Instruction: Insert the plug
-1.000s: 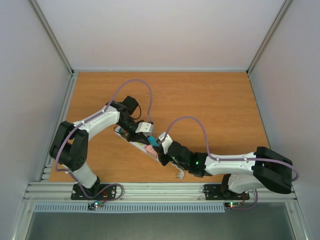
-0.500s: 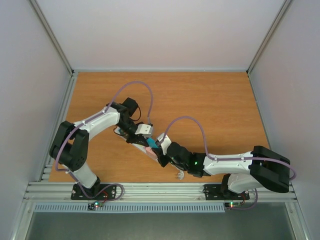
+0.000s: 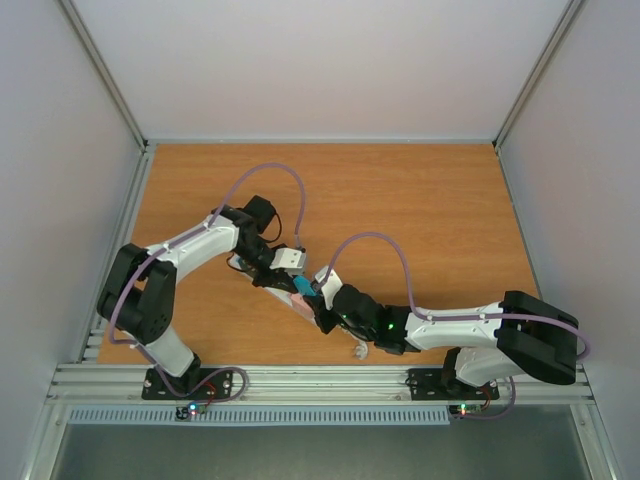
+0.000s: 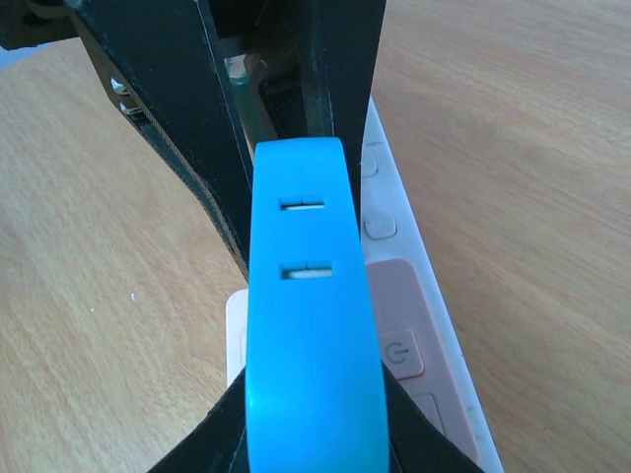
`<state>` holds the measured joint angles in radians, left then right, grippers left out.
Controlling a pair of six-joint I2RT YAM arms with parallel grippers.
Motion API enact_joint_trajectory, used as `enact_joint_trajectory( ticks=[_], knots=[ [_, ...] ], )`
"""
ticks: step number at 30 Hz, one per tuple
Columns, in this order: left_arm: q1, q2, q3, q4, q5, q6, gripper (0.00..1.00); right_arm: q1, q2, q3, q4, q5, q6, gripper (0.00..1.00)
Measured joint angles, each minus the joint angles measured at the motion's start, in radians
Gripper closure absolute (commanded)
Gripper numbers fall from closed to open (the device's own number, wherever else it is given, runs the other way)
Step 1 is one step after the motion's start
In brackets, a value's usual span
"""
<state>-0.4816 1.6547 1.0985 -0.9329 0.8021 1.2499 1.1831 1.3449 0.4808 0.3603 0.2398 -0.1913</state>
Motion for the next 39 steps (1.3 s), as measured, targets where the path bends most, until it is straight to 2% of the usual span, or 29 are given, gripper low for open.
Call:
enact_joint_trajectory(
  ticks=[3,9,12,13,14,15,16,17,22,26,29,31,34,39],
  knots=[
    [-0.001,-0.006,-0.004,0.008,-0.007,-0.016,0.98,0.0,-0.002,0.0,0.001,0.002,0.0,0.76],
    [-0.008,-0.01,-0.003,0.022,-0.021,-0.068,0.86,0.0,-0.016,-0.003,-0.002,-0.002,0.04,0.41],
    [-0.016,-0.016,-0.002,0.037,-0.038,-0.099,0.68,0.002,-0.041,-0.004,-0.011,-0.008,0.051,0.27],
    [-0.018,-0.018,-0.001,0.041,-0.048,-0.105,0.55,0.003,-0.056,-0.005,-0.013,-0.01,0.053,0.22],
    [-0.018,-0.018,0.0,0.048,-0.061,-0.111,0.36,0.003,-0.074,-0.005,-0.013,-0.011,0.054,0.09],
    [-0.018,-0.018,0.0,0.05,-0.076,-0.115,0.21,0.004,-0.09,-0.005,-0.013,-0.014,0.056,0.02],
    [-0.017,-0.018,0.001,0.054,-0.093,-0.121,0.09,0.004,-0.11,-0.004,-0.013,-0.013,0.058,0.01],
    [-0.017,-0.018,0.002,0.055,-0.108,-0.122,0.02,0.004,-0.13,-0.004,-0.014,-0.01,0.058,0.01],
    [-0.005,-0.05,0.004,0.053,-0.171,-0.139,0.0,0.006,-0.196,0.006,-0.047,0.037,0.061,0.01],
    [0.023,-0.113,0.041,0.033,-0.208,-0.15,0.0,0.005,-0.258,0.01,-0.083,0.13,0.073,0.01],
    [0.102,-0.174,0.08,0.035,-0.221,-0.175,0.0,0.003,-0.333,0.018,-0.086,0.274,0.086,0.01],
    [0.208,-0.223,0.085,0.076,-0.215,-0.218,0.0,-0.019,-0.361,0.02,-0.077,0.324,0.09,0.01],
    [0.372,-0.273,0.063,0.207,-0.225,-0.325,0.0,-0.125,-0.417,0.019,-0.064,0.393,0.119,0.02],
    [0.547,-0.307,-0.13,0.541,-0.262,-0.557,0.0,-0.437,-0.468,-0.023,0.005,0.443,0.205,0.01]
  ],
)
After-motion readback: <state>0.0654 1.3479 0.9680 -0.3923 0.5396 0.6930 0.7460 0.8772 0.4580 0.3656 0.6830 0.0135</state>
